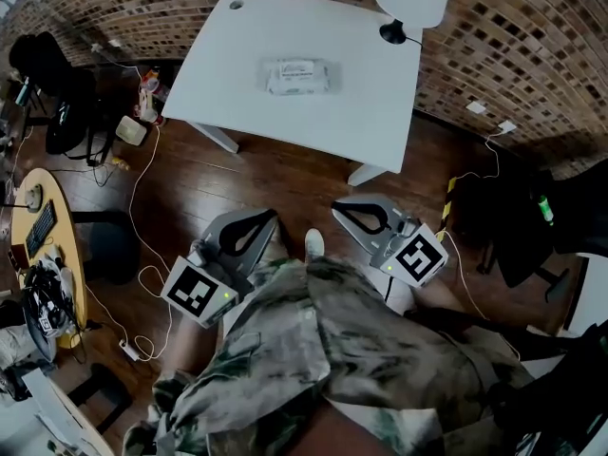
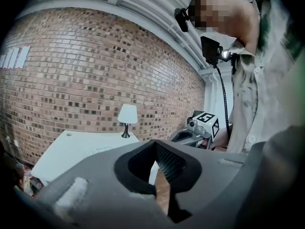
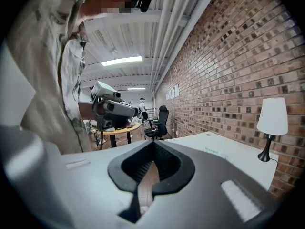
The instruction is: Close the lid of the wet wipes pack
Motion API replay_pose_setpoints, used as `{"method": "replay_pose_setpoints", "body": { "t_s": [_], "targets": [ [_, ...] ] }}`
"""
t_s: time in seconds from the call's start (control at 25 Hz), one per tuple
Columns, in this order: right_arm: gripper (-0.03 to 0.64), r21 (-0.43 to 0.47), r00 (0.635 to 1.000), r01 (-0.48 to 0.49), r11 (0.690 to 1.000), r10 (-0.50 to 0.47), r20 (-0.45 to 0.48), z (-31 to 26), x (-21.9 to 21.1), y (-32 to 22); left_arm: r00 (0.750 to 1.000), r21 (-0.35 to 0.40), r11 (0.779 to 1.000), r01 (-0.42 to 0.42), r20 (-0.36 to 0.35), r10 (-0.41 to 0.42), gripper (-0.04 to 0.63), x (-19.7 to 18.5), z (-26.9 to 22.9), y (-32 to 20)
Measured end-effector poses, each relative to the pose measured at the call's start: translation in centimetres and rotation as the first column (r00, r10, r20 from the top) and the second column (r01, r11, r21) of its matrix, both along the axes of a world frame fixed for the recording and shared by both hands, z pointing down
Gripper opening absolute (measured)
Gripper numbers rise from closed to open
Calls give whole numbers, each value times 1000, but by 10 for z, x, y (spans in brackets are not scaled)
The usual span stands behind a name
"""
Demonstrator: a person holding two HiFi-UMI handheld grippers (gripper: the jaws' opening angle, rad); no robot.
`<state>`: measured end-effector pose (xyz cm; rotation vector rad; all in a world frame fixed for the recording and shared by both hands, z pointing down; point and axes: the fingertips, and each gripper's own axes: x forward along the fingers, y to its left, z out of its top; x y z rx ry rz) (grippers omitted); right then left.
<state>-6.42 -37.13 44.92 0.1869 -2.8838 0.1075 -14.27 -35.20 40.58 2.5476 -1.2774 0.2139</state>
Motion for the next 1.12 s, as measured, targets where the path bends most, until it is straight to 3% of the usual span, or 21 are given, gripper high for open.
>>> {"method": "replay_pose_setpoints", "body": {
  "t_s": [0.64,1.12],
  "targets": [
    [3,28,992,-102,994,104,-68,18,-35,-103,988,37,989,-146,-47,148,2,-27,1,-109],
    [3,16,974,-86,996,88,-207,103,-98,-191,984,9,987,-158,-78,158,2,-95,18,-172]
  ]
}}
